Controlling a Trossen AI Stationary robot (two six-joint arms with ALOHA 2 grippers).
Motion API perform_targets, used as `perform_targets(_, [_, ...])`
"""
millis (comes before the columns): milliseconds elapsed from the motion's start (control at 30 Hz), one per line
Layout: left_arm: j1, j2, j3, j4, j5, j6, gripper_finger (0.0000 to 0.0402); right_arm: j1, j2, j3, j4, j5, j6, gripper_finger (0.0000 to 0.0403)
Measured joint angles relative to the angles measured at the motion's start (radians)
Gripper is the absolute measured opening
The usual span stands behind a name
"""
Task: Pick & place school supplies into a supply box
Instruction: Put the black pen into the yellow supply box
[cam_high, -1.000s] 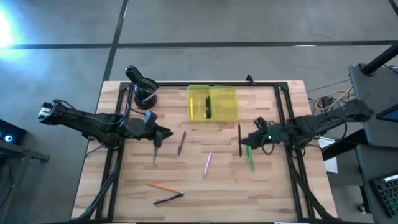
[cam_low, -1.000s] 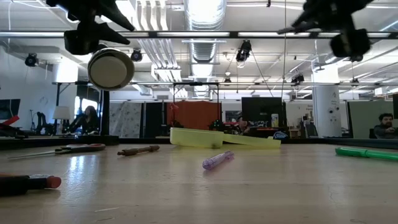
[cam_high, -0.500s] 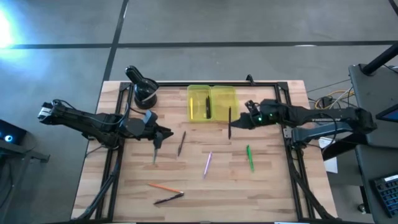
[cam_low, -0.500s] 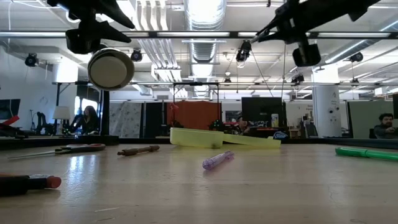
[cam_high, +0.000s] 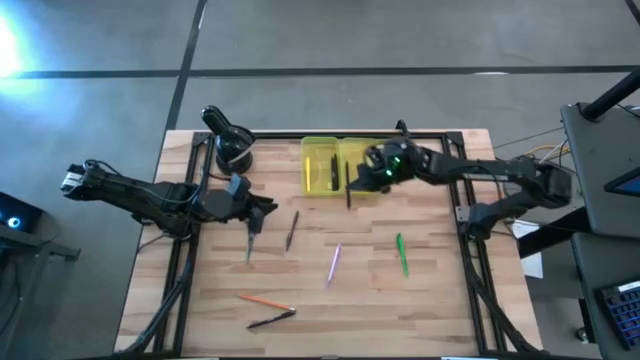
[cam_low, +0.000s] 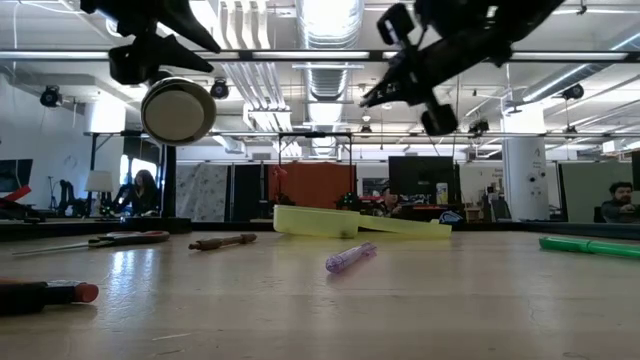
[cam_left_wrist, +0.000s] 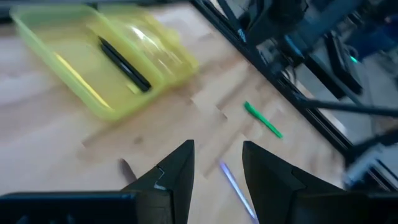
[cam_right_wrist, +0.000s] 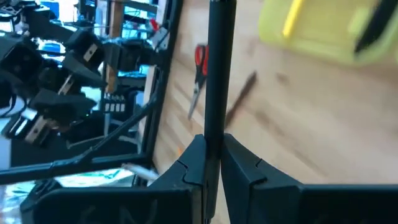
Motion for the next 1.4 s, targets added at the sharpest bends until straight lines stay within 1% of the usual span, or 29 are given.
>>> perform_targets(100, [0.001, 0.0, 0.0, 0.01, -0.065, 0.004, 0.0119, -0.047, 0.095, 0.117, -0.04, -0.021, -0.061, 0.0018])
perform_targets(167, [0.001, 0.0, 0.0, 0.02, -0.084, 0.013, 0.0119, -0.082, 0.164, 0.211, -0.129, -0.025, -0.128, 0.0018])
perform_targets(267, [0.001, 0.0, 0.0, 0.024, -0.089, 0.026, 0.0119, -0.128, 0.274, 0.357, -0.312, -0.024, -0.235, 0.0018])
perform_targets(367, [0.001, 0.0, 0.0, 0.024, -0.089, 0.04, 0.0119, -0.158, 0.372, 0.492, -0.443, -0.012, -0.324, 0.0018])
perform_targets(500, [0.001, 0.0, 0.0, 0.024, -0.089, 0.041, 0.0119, -0.181, 0.483, 0.631, -0.545, 0.024, -0.386, 0.0019])
perform_targets(600, [0.001, 0.0, 0.0, 0.024, -0.089, 0.041, 0.0119, -0.188, 0.552, 0.702, -0.573, 0.03, -0.396, 0.0019])
perform_targets(700, [0.001, 0.0, 0.0, 0.024, -0.089, 0.041, 0.0119, -0.187, 0.609, 0.749, -0.579, 0.046, -0.39, 0.002])
perform_targets(900, [0.001, 0.0, 0.0, 0.022, -0.089, 0.041, 0.0119, -0.187, 0.698, 0.803, -0.619, 0.143, -0.365, 0.002])
perform_targets(1033, [0.001, 0.0, 0.0, 0.021, -0.089, 0.057, 0.0119, -0.187, 0.724, 0.811, -0.666, 0.179, -0.364, 0.002])
perform_targets(1233, [0.001, 0.0, 0.0, 0.021, -0.112, 0.059, 0.0119, -0.172, 0.735, 0.81, -0.663, 0.192, -0.322, 0.002])
perform_targets(1400, [0.001, 0.003, 0.0, 0.022, -0.143, 0.06, 0.0119, -0.129, 0.743, 0.809, -0.658, 0.289, -0.275, 0.002])
